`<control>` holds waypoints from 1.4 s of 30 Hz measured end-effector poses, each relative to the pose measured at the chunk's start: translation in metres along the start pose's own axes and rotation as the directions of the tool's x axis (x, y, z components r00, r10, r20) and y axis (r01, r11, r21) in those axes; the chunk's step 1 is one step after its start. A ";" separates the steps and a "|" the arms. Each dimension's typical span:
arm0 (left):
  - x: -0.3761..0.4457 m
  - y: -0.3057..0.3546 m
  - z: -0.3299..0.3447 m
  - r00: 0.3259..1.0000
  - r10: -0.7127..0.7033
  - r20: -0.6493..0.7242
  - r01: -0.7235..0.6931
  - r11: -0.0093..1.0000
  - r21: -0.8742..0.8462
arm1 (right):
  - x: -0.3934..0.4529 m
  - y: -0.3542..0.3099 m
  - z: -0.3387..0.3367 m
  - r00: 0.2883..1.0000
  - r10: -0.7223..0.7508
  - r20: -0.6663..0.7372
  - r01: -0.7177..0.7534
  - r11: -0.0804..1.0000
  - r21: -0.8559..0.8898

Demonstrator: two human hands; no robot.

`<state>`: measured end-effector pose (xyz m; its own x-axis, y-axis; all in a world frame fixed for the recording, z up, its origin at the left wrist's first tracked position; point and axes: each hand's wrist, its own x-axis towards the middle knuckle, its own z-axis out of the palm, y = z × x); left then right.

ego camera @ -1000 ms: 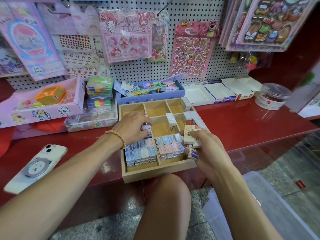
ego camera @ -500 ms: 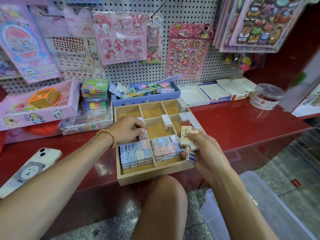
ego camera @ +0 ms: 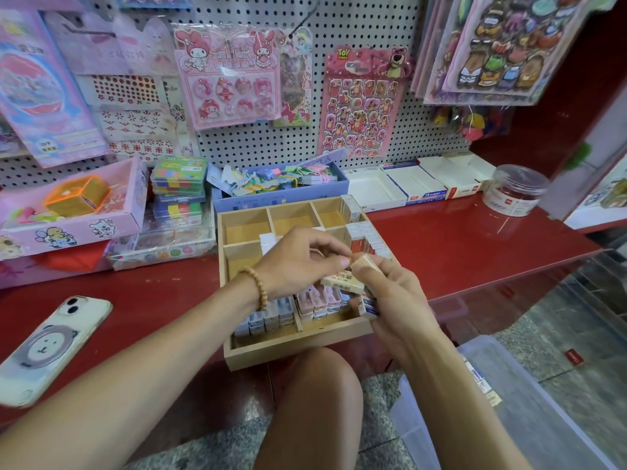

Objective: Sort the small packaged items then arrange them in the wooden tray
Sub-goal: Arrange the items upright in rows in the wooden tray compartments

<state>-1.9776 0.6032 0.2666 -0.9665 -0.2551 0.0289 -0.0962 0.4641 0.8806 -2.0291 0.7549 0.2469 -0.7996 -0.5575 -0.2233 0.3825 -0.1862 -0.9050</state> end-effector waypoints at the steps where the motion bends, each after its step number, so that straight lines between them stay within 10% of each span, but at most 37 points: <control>1: 0.001 -0.002 0.004 0.999 -0.021 -0.024 0.021 1.000 -0.016 | 0.001 0.002 0.001 1.000 -0.005 -0.019 0.005 1.000 0.002; 7: 0.001 -0.004 -0.004 0.970 -0.234 0.074 0.245 0.907 -0.343 | 0.011 0.010 0.000 0.993 -0.068 -0.098 0.076 0.994 0.079; 14: 0.003 -0.002 -0.017 0.959 -0.278 -0.055 0.235 0.888 -0.394 | 0.015 0.000 -0.014 0.978 0.061 -0.200 -0.040 0.993 0.109; 28: 0.001 0.013 -0.004 0.984 -0.164 0.068 0.176 0.842 -0.510 | 0.010 0.001 -0.011 0.978 -0.189 -0.094 0.182 0.980 -0.076; 34: 0.011 0.015 -0.009 0.989 -0.144 -0.037 0.125 0.939 -0.322 | 0.016 0.000 -0.016 0.985 -0.111 -0.131 0.106 0.993 -0.043; 42: 0.047 -0.012 -0.019 0.985 -0.031 -0.172 0.112 0.869 0.482 | 0.022 -0.006 -0.041 0.991 -0.085 -0.105 0.091 0.994 0.055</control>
<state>-2.0172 0.5698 0.2661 -0.9075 -0.4119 0.0824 -0.3066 0.7836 0.5404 -2.0677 0.7772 0.2322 -0.8732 -0.4520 -0.1820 0.3328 -0.2803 -0.9004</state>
